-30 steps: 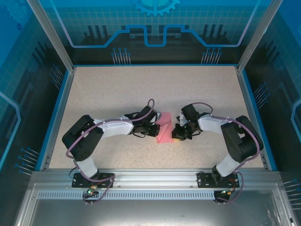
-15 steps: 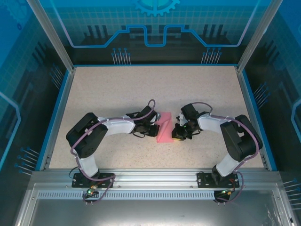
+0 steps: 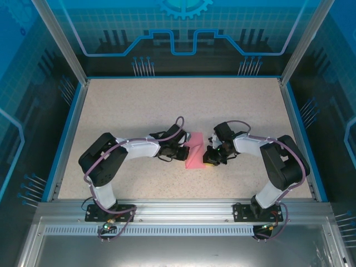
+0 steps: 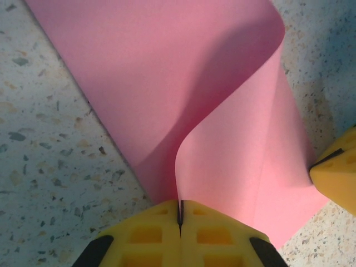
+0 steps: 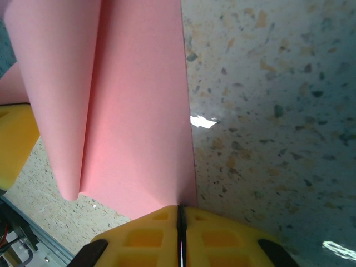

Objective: Fold a paper plane with a square sheet of paper (fold left side to right side)

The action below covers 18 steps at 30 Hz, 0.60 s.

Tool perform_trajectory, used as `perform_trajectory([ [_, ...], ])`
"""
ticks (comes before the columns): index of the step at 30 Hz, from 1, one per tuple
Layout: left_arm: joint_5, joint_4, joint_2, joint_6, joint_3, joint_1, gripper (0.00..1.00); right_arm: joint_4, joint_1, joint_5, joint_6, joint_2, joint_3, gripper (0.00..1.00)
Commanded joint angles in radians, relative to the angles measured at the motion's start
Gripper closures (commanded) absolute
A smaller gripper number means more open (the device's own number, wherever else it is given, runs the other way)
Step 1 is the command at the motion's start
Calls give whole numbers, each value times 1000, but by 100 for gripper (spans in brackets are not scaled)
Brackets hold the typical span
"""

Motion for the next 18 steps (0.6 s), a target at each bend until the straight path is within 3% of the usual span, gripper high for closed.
perform_trajectory([
  [1, 17, 1, 15, 22, 31, 8, 100, -49, 16, 49, -13, 39, -4, 90],
  [18, -2, -16, 43, 32, 49, 10, 100, -58, 17, 54, -17, 43, -1, 90],
])
